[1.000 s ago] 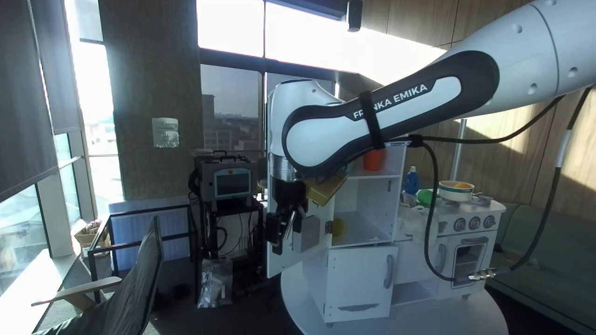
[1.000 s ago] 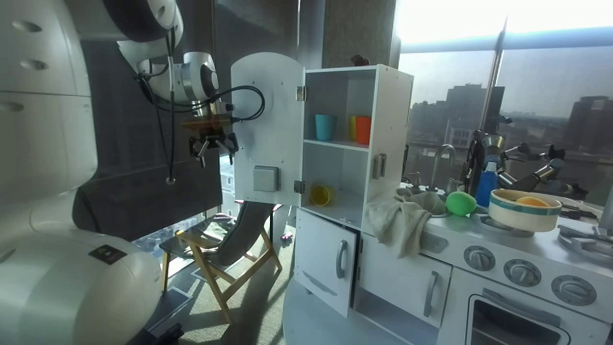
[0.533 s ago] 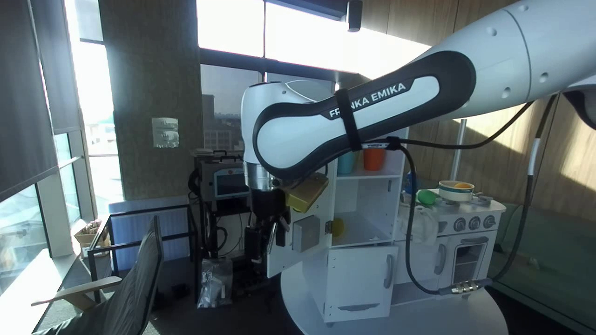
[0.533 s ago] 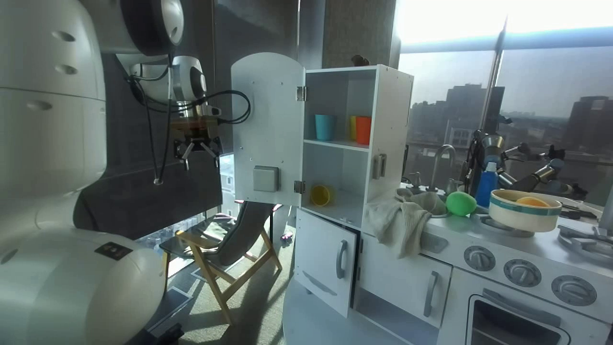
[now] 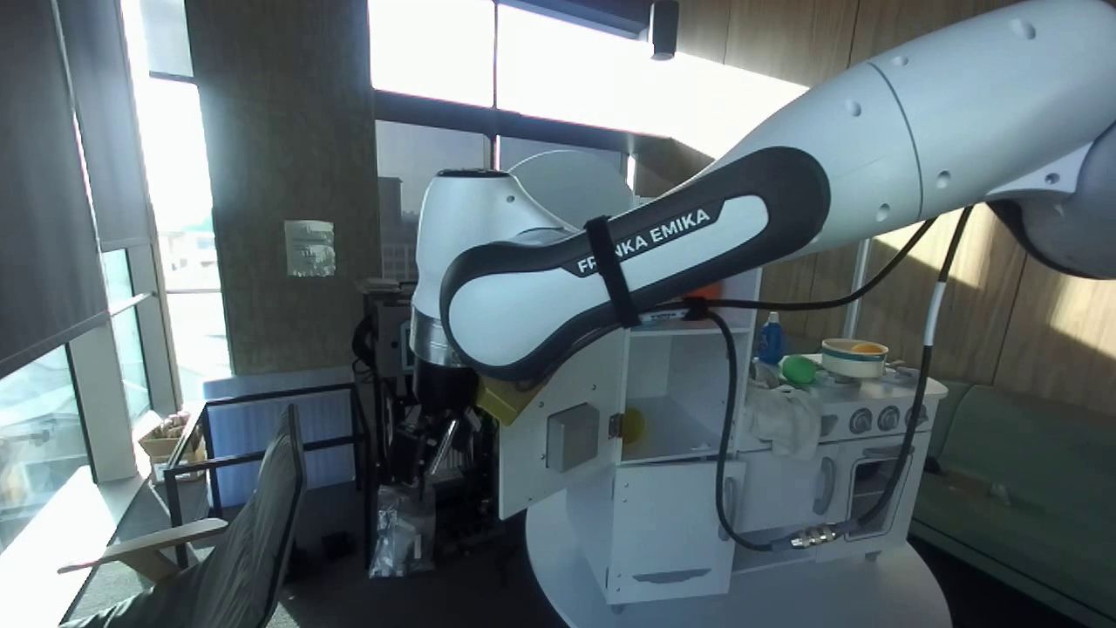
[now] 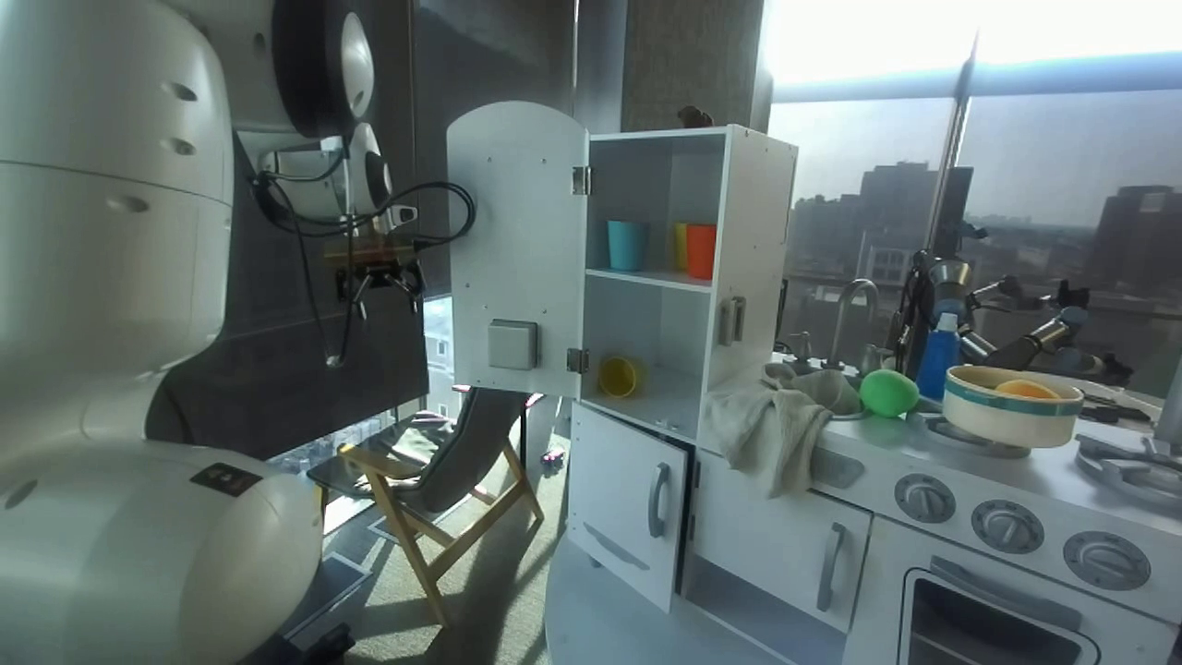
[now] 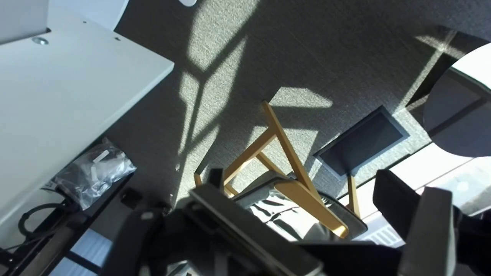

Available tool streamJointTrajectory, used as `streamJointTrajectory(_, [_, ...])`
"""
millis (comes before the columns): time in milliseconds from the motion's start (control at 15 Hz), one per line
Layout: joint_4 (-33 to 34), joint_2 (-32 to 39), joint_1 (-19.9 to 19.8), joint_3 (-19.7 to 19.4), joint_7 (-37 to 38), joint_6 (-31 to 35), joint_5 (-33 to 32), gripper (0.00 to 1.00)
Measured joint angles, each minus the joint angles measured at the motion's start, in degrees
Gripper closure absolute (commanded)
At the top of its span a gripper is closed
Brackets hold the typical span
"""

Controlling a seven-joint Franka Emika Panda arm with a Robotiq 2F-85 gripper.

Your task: Remove the towel from the cupboard then close it

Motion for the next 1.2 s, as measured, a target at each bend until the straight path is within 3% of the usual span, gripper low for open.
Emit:
streamJointTrajectory(333, [0.01, 0.82, 1.34, -1.81, 6.06, 7.56, -9.85, 0.00])
streamJointTrajectory(800, [-1.39, 0.91, 3.07, -6.51, 15.79, 10.33, -36.51, 0.00])
streamJointTrajectory(1000, [-3.26, 0.86, 2.94, -7.61, 20.28, 9.37, -46.88, 0.00])
streamJointTrajectory(1200, [-5.32, 0.45, 2.73, -7.44, 24.36, 4.14, -50.57, 0.00])
